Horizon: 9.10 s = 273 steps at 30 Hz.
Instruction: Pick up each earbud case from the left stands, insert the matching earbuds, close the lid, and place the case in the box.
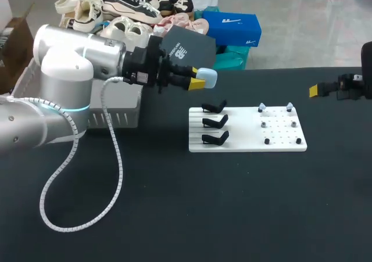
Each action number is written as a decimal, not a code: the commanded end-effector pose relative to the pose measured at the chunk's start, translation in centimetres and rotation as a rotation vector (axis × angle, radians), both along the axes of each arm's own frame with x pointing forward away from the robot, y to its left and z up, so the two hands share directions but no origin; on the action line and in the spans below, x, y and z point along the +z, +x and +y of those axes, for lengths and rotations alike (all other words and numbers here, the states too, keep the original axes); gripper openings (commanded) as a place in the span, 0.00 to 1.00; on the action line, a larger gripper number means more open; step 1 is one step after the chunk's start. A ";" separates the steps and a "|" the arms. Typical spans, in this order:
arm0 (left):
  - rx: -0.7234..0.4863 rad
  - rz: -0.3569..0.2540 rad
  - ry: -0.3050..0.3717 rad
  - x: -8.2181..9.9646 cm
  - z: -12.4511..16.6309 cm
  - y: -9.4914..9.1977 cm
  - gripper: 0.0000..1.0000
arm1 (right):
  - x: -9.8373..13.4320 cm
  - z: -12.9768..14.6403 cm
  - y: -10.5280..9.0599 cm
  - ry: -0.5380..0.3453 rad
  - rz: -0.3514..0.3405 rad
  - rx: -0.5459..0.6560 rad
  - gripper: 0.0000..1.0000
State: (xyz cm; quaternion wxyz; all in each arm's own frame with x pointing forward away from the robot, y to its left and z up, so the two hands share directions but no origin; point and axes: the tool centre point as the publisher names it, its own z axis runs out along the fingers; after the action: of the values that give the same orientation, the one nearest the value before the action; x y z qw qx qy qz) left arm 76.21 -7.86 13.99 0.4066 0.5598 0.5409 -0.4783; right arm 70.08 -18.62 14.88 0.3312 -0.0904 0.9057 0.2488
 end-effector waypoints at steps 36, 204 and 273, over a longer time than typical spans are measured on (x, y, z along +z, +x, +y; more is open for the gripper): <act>0.052 -0.050 -0.109 1.2 -1.1 -6.4 0.00 | 0.0 0.0 0.0 -0.001 0.002 0.001 1.00; -0.009 -0.071 -0.185 -1.9 -6.7 -4.1 0.00 | -2.5 5.2 6.8 -0.764 0.087 0.086 1.00; -0.009 -0.071 -0.185 -1.9 -6.7 -4.1 0.00 | -13.4 2.9 9.8 -0.771 0.322 0.037 0.00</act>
State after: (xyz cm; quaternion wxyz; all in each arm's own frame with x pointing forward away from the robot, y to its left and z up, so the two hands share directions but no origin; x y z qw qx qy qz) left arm 72.00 -14.56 12.12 0.4738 0.5381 0.4775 -0.5079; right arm 79.88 -15.86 1.55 0.1236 -0.1855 0.9707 -0.0892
